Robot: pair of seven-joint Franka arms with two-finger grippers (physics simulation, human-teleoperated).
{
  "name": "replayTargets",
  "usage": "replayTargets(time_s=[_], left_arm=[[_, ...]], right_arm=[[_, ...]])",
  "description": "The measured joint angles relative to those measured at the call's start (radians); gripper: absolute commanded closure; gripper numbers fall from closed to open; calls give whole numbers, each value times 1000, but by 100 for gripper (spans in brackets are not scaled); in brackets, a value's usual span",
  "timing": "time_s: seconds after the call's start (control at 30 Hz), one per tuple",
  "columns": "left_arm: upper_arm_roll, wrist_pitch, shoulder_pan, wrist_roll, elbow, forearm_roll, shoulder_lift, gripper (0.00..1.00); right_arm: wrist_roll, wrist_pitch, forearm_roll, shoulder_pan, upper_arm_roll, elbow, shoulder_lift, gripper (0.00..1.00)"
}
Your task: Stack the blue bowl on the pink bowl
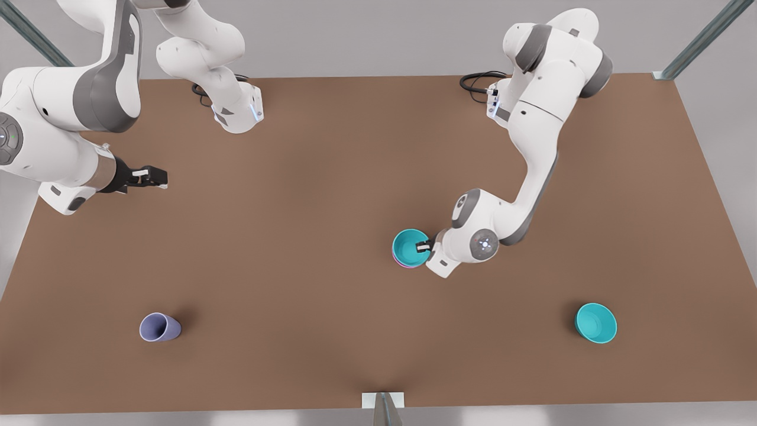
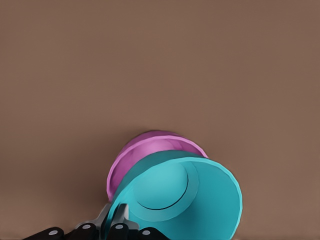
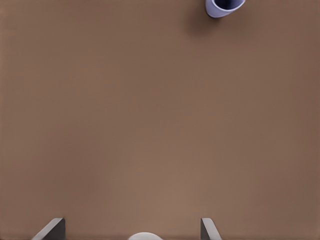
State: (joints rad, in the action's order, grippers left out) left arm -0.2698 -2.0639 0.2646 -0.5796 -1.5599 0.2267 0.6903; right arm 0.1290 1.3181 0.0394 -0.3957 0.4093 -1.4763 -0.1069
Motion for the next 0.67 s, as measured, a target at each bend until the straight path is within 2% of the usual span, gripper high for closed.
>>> replayTargets(time_s=[0.1, 0.13, 0.17, 0.27, 0.33, 0.4, 0.47, 0.5, 0.57, 0.67], left_arm=[[-1, 1, 1, -16, -4, 0, 1, 79], [-1, 1, 0, -21, -5, 0, 1, 69], [-1, 1, -1, -25, -5, 1, 1, 0], [1, 13, -34, -19, 4, 26, -24, 0], [3, 121, -146, -8, 57, -16, -176, 0], [4, 332, -213, 12, 281, -115, -271, 0], [2, 520, -239, 42, 402, -210, -319, 0], [6, 591, -252, 64, 403, -246, -355, 0], [35, 635, -262, 107, 208, -295, -516, 0], [48, 683, -256, 162, 146, -323, -563, 0]], right_arm=[[6, -1, 0, 0, 0, 0, 0, 0], [7, -1, 0, 0, 0, 0, 0, 0], [9, -1, 0, 0, 1, 0, 0, 0], [13, -1, 0, 2, 1, 0, -1, 0], [16, -1, 0, 2, 2, -1, -1, 0], [18, -1, 0, 2, 2, 0, -1, 0], [20, -1, 0, 2, 2, 0, -2, 0], [21, -1, 1, 2, 2, 0, -2, 0], [23, -1, 1, 1, 2, 0, -2, 0], [25, -1, 2, 1, 2, 0, -2, 0]])
